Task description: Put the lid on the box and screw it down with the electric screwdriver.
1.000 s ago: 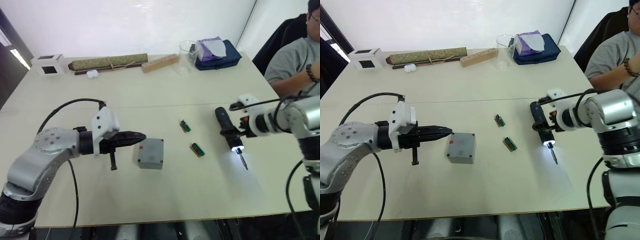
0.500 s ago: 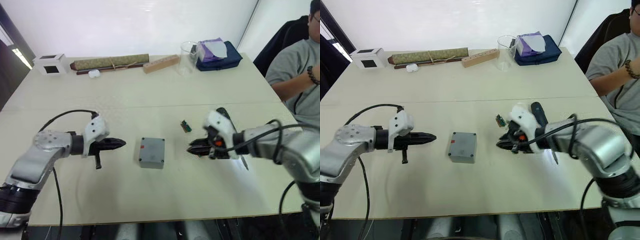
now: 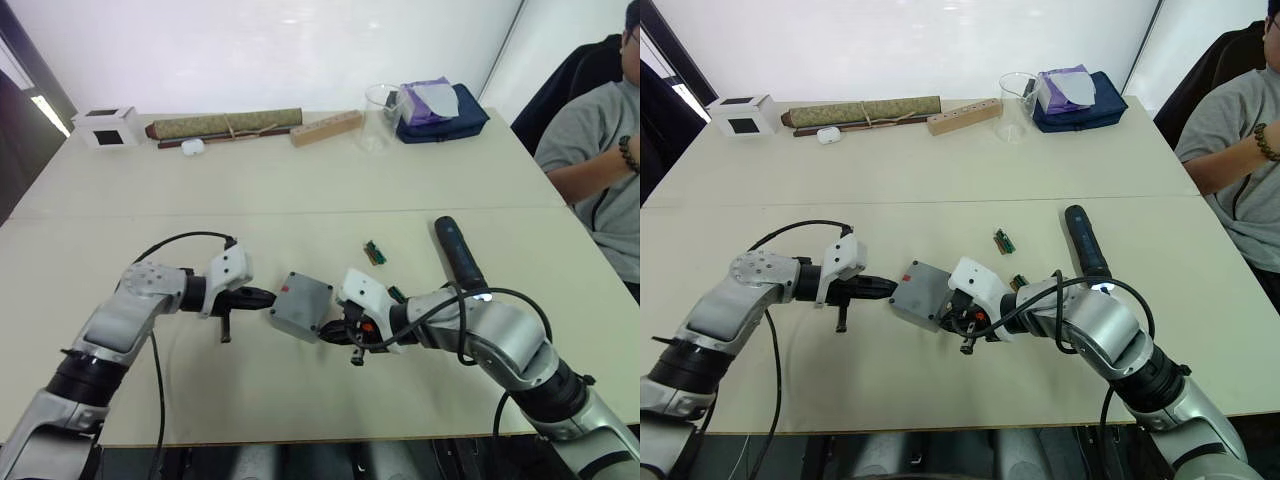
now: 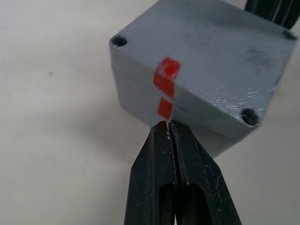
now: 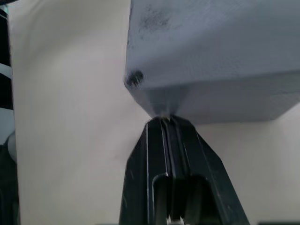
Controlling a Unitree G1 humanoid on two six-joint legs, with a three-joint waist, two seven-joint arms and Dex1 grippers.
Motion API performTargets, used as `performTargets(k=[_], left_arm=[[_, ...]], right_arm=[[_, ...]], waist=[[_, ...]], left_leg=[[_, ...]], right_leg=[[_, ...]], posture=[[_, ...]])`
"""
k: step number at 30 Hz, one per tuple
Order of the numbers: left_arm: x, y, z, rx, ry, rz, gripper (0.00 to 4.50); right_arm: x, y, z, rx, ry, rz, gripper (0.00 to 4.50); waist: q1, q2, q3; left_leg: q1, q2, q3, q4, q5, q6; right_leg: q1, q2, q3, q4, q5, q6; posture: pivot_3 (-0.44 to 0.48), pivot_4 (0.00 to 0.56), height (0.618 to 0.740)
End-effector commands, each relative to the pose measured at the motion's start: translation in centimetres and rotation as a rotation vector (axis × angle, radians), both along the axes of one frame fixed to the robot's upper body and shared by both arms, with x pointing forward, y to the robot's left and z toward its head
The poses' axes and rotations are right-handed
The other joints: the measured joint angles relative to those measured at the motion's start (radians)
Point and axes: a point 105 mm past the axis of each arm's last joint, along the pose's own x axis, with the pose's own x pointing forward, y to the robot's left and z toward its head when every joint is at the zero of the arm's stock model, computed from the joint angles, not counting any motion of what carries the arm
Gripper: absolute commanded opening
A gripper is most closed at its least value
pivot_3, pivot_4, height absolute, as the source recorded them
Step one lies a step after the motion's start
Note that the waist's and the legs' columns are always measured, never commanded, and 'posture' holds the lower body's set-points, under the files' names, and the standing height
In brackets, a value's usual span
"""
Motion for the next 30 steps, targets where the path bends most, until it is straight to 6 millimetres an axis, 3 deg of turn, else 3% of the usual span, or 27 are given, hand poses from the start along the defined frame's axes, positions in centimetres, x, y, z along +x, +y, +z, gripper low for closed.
performTargets(k=[1,6,10,13,17,23,30], left_arm=[[1.0,-1.3,0.4,-0.007,-0.050,-0.036,0.00],[2.1,-0.5,0.0,0.034,-0.075,-0.025,0.00],[2.2,1.2,0.1,0.077,-0.088,-0.015,0.00],[1.0,2.0,0.1,0.093,-0.065,-0.052,0.00],[-2.2,1.5,0.6,0.034,0.047,-0.151,0.00],[-2.7,-0.4,0.7,-0.018,0.055,-0.160,0.00],[-0.7,-1.5,1.1,-0.025,-0.004,-0.129,0.00]], right_arm=[[-0.5,1.0,0.8,0.029,-0.024,0.035,0.15],[-0.7,0.4,1.0,-0.006,-0.040,0.037,0.15],[0.2,-1.8,2.2,-0.049,-0.096,-0.008,0.15],[1.4,-3.5,3.0,-0.074,-0.148,-0.064,0.15],[4.6,-5.2,4.0,-0.089,-0.261,-0.168,0.15],[6.4,-4.1,3.2,-0.042,-0.274,-0.176,0.15],[5.5,-2.3,1.9,-0.023,-0.224,-0.106,0.15]], waist=[[0.001,0.000,0.000],[-0.002,0.000,0.000],[0.000,0.000,0.000],[-0.001,0.000,0.000],[-0.004,0.000,0.000],[0.002,0.000,0.000],[0.002,0.000,0.000]], left_leg=[[0.000,0.000,0.000,0.000,0.000,0.000],[0.000,0.000,0.000,0.000,0.000,0.000],[0.000,0.000,0.000,0.000,0.000,0.000],[0.000,0.000,0.000,0.000,0.000,0.000],[0.000,0.000,0.000,0.000,0.000,0.000],[0.000,0.000,0.000,0.001,0.000,0.000],[0.000,-0.001,0.000,0.001,0.000,0.000]], right_leg=[[0.000,0.000,0.000,0.000,0.000,0.000],[0.000,0.000,0.000,0.000,0.000,0.000],[0.000,0.000,0.000,0.001,0.000,0.000],[0.000,-0.001,0.000,0.001,0.000,0.000],[0.000,0.000,0.000,0.001,0.000,0.000],[0.000,0.000,0.000,0.001,0.000,0.000],[0.000,-0.001,0.000,0.002,0.000,0.000]], posture=[[0.000,0.150,0.736],[0.000,0.150,0.736],[0.000,0.150,0.736],[0.000,0.150,0.736],[0.000,0.150,0.736],[0.000,0.150,0.736],[0.000,0.150,0.736]])
